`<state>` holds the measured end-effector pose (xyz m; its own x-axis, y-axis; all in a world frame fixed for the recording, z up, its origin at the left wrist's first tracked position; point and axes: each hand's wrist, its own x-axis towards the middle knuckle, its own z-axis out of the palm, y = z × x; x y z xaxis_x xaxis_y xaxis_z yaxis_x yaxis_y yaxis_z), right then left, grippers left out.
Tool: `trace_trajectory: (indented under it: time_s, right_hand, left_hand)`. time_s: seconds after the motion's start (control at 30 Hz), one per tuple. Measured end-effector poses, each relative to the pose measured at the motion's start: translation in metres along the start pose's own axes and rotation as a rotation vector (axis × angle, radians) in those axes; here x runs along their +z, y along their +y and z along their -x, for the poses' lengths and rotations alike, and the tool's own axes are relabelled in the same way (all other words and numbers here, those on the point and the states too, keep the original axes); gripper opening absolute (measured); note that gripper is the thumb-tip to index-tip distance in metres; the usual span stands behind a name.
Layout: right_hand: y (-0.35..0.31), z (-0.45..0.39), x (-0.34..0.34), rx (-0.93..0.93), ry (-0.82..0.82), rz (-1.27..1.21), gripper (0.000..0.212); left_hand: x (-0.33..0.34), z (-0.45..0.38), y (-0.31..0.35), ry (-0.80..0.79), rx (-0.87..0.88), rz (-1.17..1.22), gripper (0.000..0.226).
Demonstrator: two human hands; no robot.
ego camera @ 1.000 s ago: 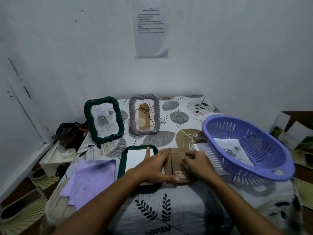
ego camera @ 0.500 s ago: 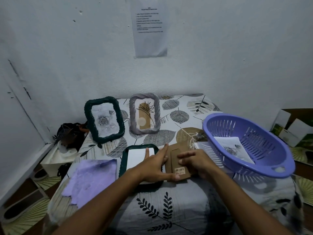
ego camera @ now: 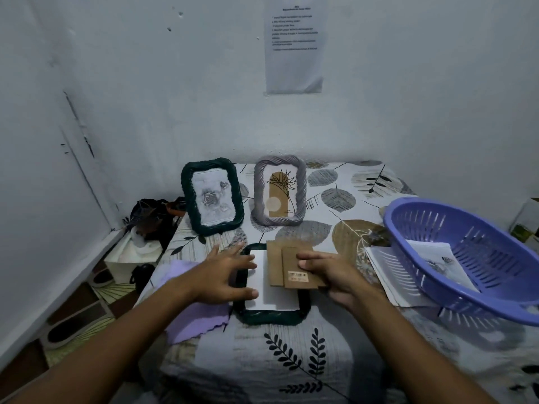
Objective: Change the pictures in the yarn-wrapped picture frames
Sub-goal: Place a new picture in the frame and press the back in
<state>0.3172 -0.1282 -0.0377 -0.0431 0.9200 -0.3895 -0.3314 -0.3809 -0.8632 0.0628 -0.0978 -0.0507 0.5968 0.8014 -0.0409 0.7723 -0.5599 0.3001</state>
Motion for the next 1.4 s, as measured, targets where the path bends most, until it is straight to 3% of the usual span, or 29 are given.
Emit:
trace_trajectory:
  time_s: [0.2,0.5,0.7,0.83,0.93,1.17,1.27,1.33,1.4]
  right_hand:
    - [0.017,-0.008,0.032,0.003,0.007,-0.015,0.022]
    - [0.026,-0.014,0.037,0.004,0.027,-0.014,0.018]
    - [0.025,-0.015,0.040,0.008,0.044,0.020,0.020]
    - [0.023,-0.014,0.039,0.027,0.045,0.034,0.019]
    - [0.023,-0.014,0.039,0.039,0.049,0.034,0.022]
    - [0.020,-0.012,0.039,0.060,0.036,0.081,0.024]
    - [0.015,-0.011,0.033,0.119,-0.069,0.098,0.028]
    - [0.009,-0.008,0.026,0.143,-0.115,0.198,0.027]
    - [-0.001,-0.003,0.019,0.102,-0.081,0.450,0.025]
  left_hand:
    - [0.011,0.011,-0.006,-0.062,0.067,-0.066,0.080]
    - [0.013,0.009,-0.011,-0.064,0.067,-0.042,0.099]
    - [0.013,0.009,-0.011,-0.052,0.056,-0.007,0.086]
    - [0.009,0.013,-0.012,0.167,-0.017,0.111,0.105]
    - [0.008,0.015,-0.012,0.282,0.020,0.173,0.095]
    - [0.014,0.011,-0.012,0.211,0.078,0.152,0.084]
    - [0.017,0.011,-0.016,0.208,0.089,0.129,0.081]
    - [0.018,0.011,-0.017,0.209,0.103,0.111,0.080]
    - [0.018,0.011,-0.017,0.225,0.115,0.112,0.081]
